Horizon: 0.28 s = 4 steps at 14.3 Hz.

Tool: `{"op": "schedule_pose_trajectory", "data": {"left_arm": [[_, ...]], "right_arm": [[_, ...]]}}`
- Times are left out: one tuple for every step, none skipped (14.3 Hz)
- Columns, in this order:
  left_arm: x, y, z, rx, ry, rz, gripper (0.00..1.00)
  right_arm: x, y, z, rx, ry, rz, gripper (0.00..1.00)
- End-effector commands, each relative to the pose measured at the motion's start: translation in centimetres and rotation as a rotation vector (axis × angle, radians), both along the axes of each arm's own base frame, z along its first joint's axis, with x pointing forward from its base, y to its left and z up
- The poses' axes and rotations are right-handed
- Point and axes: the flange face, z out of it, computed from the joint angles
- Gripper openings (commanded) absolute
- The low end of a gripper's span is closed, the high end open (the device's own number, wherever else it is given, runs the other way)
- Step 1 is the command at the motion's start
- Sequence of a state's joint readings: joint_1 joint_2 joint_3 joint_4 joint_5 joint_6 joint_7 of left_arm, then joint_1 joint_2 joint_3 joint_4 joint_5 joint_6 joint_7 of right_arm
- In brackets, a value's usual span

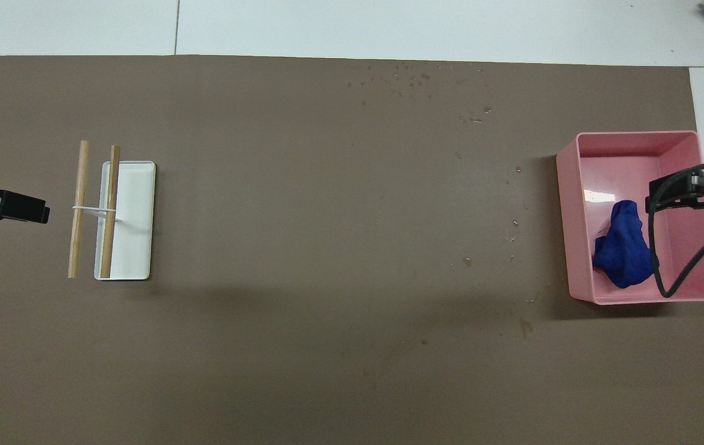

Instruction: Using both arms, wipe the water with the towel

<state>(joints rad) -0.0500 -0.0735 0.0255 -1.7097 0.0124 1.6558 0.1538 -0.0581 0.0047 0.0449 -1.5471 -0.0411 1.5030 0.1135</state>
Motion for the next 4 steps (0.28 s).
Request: {"op": "schedule_pose_trajectory", "data": {"left_arm": [[-0.54,-0.27,0.59,-0.009,-0.015,-0.008,1.00],[-0.52,-0.27,0.81,-0.010,-0.020,-0.008,1.00],[-0.45,-0.36,1.02,-0.010,-0.025,-0.010,1.00],[-0.44,-0.35,1.04,-0.008,-0.026,-0.012,1.00]], "right_arm": [[-0.70,0.09,0.00,-0.001,-0.006,0.007,1.00],[-0.71,0.09,-0.07,-0.001,-0.004,0.007,1.00],[-0.71,0.09,-0.07,-0.001,-0.004,0.007,1.00],[-0.71,0.09,-0.14,-0.001,-0.003,0.007,1.00]]}}
